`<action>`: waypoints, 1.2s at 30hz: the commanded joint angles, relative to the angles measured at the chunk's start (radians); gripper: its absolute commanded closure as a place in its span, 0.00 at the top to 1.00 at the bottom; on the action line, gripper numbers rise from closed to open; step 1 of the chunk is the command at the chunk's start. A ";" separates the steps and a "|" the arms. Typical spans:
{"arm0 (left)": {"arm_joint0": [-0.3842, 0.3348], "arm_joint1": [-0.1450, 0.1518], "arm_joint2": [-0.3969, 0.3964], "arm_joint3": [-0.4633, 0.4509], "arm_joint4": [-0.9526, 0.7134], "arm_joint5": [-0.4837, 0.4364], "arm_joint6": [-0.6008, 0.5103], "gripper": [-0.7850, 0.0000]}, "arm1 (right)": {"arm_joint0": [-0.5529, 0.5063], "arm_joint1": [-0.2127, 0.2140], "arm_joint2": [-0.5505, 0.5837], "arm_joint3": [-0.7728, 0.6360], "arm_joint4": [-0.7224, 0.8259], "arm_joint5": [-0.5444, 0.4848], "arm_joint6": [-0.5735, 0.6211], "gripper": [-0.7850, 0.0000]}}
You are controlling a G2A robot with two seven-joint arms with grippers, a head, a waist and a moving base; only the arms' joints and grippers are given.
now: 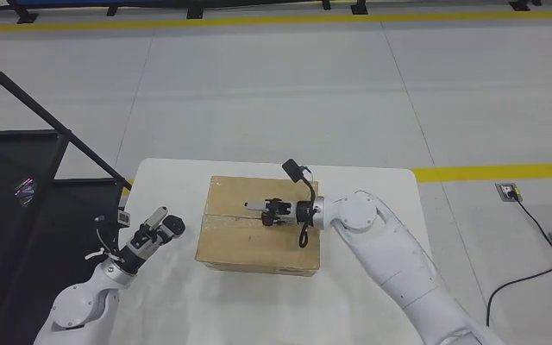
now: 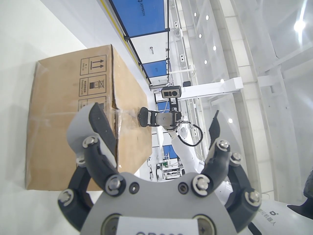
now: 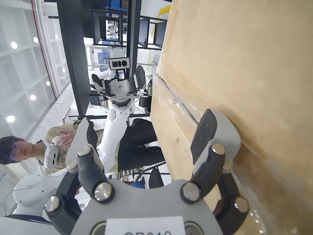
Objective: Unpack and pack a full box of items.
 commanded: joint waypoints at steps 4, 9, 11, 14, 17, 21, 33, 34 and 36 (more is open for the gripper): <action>-0.003 0.000 0.004 -0.003 0.001 0.000 0.001 1.00 | -0.100 0.046 0.096 -0.161 -0.078 0.091 -0.020 1.00; -0.004 0.000 0.005 -0.001 -0.001 -0.001 0.002 1.00 | -0.176 0.076 0.168 -0.278 -0.129 0.190 -0.023 1.00; -0.004 0.001 0.005 0.000 -0.001 -0.001 0.002 1.00 | -0.201 0.085 0.195 -0.309 -0.141 0.215 -0.034 1.00; -0.005 0.001 0.005 0.002 -0.003 -0.001 0.002 1.00 | -0.238 0.097 0.236 -0.351 -0.137 0.236 -0.044 1.00; -0.005 0.002 0.002 0.006 -0.005 -0.005 -0.001 1.00 | -0.276 0.108 0.280 -0.396 -0.124 0.238 -0.051 1.00; -0.004 0.003 -0.003 0.014 -0.013 -0.009 -0.004 1.00 | -0.322 0.115 0.320 -0.460 -0.049 0.168 -0.036 1.00; 0.025 0.004 -0.016 0.020 -0.027 -0.028 -0.002 1.00 | -0.054 0.023 0.030 -0.169 0.069 0.135 -0.074 1.00; 0.027 0.005 -0.019 0.022 -0.029 -0.029 -0.003 1.00 | -0.032 0.011 0.003 -0.137 0.069 0.125 -0.080 1.00; 0.030 0.006 -0.023 0.025 -0.032 -0.030 -0.004 1.00 | 0.000 -0.010 -0.042 -0.090 0.081 0.105 -0.097 1.00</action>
